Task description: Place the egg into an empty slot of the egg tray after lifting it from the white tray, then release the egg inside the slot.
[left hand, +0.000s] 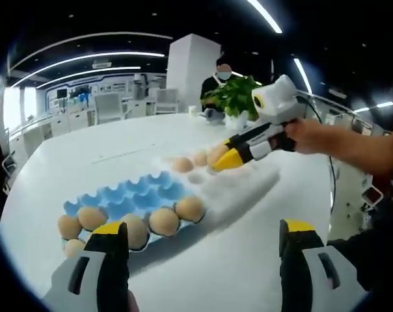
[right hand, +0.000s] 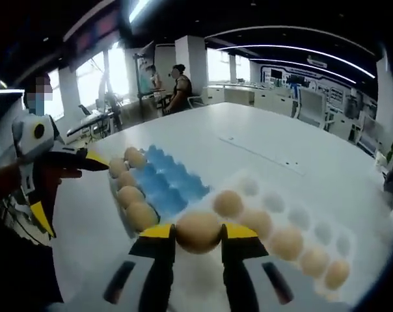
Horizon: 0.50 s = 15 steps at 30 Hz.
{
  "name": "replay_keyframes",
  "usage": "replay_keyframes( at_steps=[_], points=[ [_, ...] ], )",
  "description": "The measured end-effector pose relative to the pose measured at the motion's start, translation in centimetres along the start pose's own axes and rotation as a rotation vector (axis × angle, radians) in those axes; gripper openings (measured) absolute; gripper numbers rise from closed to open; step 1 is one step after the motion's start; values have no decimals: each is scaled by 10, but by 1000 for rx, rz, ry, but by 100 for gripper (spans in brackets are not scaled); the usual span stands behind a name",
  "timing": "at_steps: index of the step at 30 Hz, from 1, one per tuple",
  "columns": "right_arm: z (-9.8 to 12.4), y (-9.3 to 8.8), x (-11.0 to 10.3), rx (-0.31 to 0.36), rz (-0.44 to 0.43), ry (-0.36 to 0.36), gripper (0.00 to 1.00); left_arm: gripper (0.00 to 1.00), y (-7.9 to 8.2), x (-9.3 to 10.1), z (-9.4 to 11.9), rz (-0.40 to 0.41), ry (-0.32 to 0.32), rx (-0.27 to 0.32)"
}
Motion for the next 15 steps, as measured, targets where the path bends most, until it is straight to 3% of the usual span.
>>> replay_keyframes(
  at_steps=[15],
  points=[
    [-25, 10, -13, -3, 63, 35, 28, 98, -4, -13, 13, 14, 38, -6]
  ],
)
Point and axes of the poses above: the point that each gripper's makers call its tool centre point, and the gripper's own axes: z roughly backward along the fingers, x roughly to its right, y roughly out of its top, the point moved 8 cm from there along z, roughly backward along the fingers, and after that the axes turned 4 degrees about z, right-handed, at the moved point
